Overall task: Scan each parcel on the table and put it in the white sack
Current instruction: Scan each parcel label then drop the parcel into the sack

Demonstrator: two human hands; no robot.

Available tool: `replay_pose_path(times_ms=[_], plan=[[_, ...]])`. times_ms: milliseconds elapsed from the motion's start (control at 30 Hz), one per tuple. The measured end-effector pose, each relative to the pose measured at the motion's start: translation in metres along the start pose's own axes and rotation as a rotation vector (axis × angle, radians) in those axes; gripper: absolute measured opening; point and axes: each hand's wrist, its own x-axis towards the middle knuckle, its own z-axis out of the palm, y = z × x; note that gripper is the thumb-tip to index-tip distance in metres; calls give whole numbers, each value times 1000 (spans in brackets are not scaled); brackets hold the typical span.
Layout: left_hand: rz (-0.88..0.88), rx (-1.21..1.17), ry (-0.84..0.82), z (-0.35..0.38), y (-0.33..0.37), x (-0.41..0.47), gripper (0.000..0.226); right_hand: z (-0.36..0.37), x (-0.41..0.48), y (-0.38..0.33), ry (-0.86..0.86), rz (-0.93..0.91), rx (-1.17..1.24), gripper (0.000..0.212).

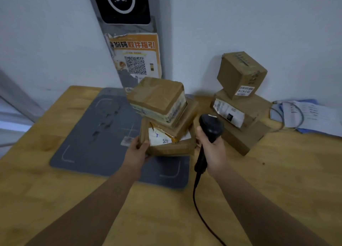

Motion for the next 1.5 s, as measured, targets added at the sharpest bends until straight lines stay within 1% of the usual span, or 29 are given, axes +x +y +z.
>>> replay_pose_path(times_ms=[67,100,133,167,233,300,400,433,500,533,567,600,633,667,700,733,767,833,867,900,967,1000,1067,1100,1167,1300,1400,1433,1500], plan=[[16,-18,17,-13,-6,-36,42,-3,-28,7,13,41,23,67],[20,-10,21,-19,-9,-53,44,-6,-41,11,12,56,33,76],[17,3,22,-24,-12,-71,45,-8,-57,14,7,71,36,78],[11,12,23,-28,-16,-87,44,-11,-70,18,9,94,23,76],[-3,26,33,-35,-26,-118,35,-18,-98,25,32,122,-23,62],[-34,38,42,-41,-38,-146,29,-27,-120,36,42,122,-27,46],[-116,38,45,-48,-57,-182,24,-39,-151,48,64,107,-34,33],[-158,21,52,-49,-61,-191,34,-43,-160,52,79,105,-42,29],[-241,-66,103,-49,-66,-200,70,-50,-173,58,117,109,-50,33],[-243,-95,137,-50,-65,-203,82,-53,-178,60,133,112,-54,39],[-207,-92,159,-50,-62,-203,88,-55,-181,62,146,116,-68,44],[-155,-45,162,-52,-57,-204,93,-57,-183,62,154,116,-87,49],[-111,39,131,-54,-51,-205,98,-57,-184,62,156,121,-113,55],[-90,157,71,-56,-48,-206,103,-57,-184,61,141,129,-125,61],[-104,272,-8,-57,-45,-207,106,-56,-183,62,119,150,-131,64],[-150,357,-83,-56,-44,-209,106,-53,-182,63,89,173,-134,64],[-183,416,-153,-56,-45,-212,99,-49,-182,65,63,199,-141,61],[-138,453,-220,-50,-48,-217,64,-40,-182,72,66,233,-170,55],[-101,453,-217,-48,-50,-217,57,-36,-182,74,84,246,-197,54],[-90,448,-202,-48,-50,-215,57,-32,-181,75,93,262,-222,51],[-74,463,-188,-52,-49,-205,66,-28,-178,74,79,282,-248,46],[-58,508,-171,-53,-47,-199,75,-29,-174,73,82,269,-271,48],[-5,667,-155,-53,-41,-185,94,-32,-167,66,132,189,-369,58],[36,744,-159,-50,-36,-181,97,-33,-164,59,166,144,-418,58],[106,797,-187,-40,-26,-174,93,-38,-156,45,187,86,-454,56],[214,815,-248,-13,-4,-156,85,-46,-137,14,165,58,-390,47],[277,774,-295,14,20,-140,77,-59,-117,-17,224,21,-380,42],[285,754,-311,25,28,-133,75,-65,-109,-30,244,-8,-367,41],[296,707,-341,53,46,-120,72,-78,-92,-56,266,-77,-334,48]])
